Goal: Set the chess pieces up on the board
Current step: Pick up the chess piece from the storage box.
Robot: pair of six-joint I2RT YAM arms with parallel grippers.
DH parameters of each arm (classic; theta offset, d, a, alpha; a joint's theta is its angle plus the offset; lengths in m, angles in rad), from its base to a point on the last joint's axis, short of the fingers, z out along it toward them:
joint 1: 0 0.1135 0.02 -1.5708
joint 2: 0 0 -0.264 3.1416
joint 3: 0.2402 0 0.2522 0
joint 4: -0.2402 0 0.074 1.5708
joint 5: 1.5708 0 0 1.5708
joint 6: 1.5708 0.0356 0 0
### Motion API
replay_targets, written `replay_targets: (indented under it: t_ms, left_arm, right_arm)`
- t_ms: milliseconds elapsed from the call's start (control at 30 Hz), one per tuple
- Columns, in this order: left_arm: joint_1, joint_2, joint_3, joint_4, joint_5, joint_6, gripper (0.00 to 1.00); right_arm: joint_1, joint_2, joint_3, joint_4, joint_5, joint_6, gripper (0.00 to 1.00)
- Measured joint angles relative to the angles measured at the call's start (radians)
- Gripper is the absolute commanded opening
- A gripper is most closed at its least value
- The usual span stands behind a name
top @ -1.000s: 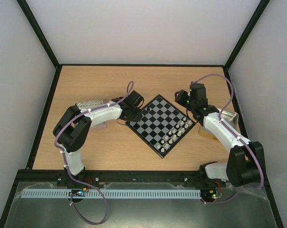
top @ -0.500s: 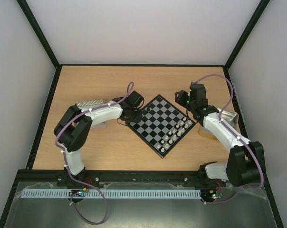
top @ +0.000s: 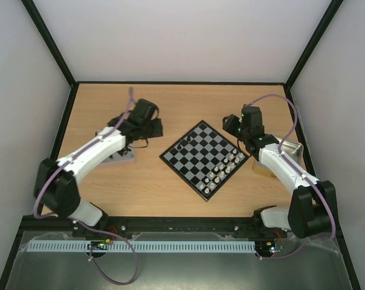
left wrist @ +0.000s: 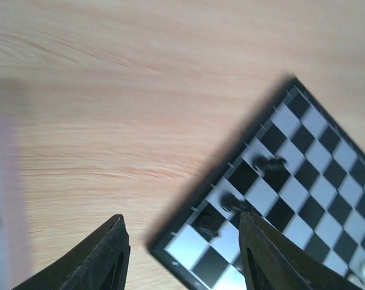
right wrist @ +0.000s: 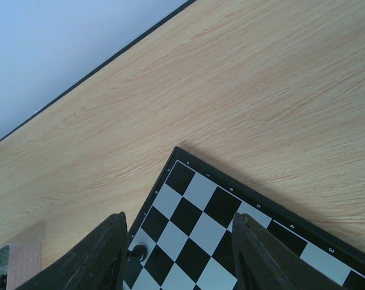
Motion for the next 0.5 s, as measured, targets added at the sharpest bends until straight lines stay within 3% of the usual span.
replay_targets:
  t_ms: [300,500]
  left_arm:
    - [0.329,-0.323,-0.22,0.003,-0.076,-0.065,0.64]
    - [0.482,-0.37,-0.369,-0.003,-0.07,-0.061,0.48]
  right_arm:
    - [0.0,-0.068,0.0,-0.008,0.046,-0.021,0.5]
    - [0.0,-0.106,-0.006,0.021,0.058,-0.022,0.5]
